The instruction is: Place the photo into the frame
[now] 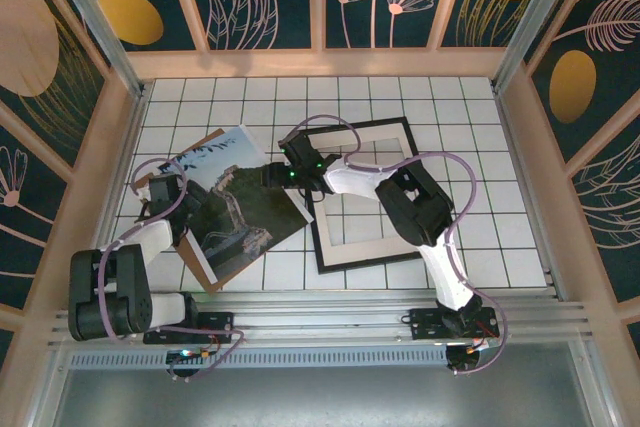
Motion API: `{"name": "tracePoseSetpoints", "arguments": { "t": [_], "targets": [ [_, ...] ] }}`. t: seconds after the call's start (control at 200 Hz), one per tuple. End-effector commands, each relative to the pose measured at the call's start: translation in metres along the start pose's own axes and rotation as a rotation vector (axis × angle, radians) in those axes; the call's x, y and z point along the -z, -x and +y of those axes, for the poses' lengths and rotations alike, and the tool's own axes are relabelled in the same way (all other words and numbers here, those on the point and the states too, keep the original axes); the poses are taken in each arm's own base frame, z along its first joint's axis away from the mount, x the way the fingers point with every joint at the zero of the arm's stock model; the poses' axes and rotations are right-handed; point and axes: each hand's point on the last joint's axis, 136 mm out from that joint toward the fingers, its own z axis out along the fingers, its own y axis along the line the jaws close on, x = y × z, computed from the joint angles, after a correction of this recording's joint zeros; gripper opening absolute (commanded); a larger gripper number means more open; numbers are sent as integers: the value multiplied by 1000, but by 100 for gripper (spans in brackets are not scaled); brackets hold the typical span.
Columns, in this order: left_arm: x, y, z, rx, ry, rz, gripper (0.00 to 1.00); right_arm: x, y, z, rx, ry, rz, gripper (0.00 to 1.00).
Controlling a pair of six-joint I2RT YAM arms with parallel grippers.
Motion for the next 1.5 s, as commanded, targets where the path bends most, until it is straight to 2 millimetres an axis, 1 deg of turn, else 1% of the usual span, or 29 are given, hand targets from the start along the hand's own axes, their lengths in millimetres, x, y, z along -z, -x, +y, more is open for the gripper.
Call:
{"name": "tracePoseSetpoints", "arguments": {
  "t": [0.0, 0.095, 0.185, 0.27, 0.385, 0.5, 0.691, 0.916, 1.086, 1.161, 1.311, 1.371, 1.496],
  "targets": [
    [-6, -17, -8, 13, -72, 71, 92, -8, -5, 9, -4, 26, 33, 62],
    [-11, -27, -14, 28, -111, 116, 91, -8, -4, 13, -7, 38, 39, 62],
    [-13, -29, -14, 32, -116, 125, 91, -5, 1, 9, 6, 8, 23, 62],
    [-13, -27, -12, 24, -103, 113, 91, 1, 11, 5, 43, -31, -1, 62],
    [-12, -19, -11, 13, -87, 83, 91, 8, 23, 4, 111, -78, -25, 62],
    [-11, -11, -12, 3, -73, 55, 91, 10, 26, -7, 143, -140, -30, 63],
    [-10, -6, -14, 4, -79, 35, 91, 3, 22, -24, 153, -194, -3, 63],
    [-10, -7, -16, 5, -89, 39, 91, -12, 13, -33, 168, -229, 56, 63],
    [-9, -8, -17, 9, -101, 40, 91, -18, 5, -40, 166, -245, 93, 63],
    [-10, -9, -17, 10, -106, 44, 91, -20, 1, -39, 159, -235, 109, 62],
    [-10, -14, -18, 17, -122, 55, 91, -20, -5, -23, 122, -138, 147, 61],
    [-10, -16, -18, 20, -127, 61, 91, -17, -3, -14, 96, -80, 151, 60],
    [-10, -17, -18, 21, -133, 65, 91, -10, 6, -3, 56, 5, 150, 59]
  ]
}}
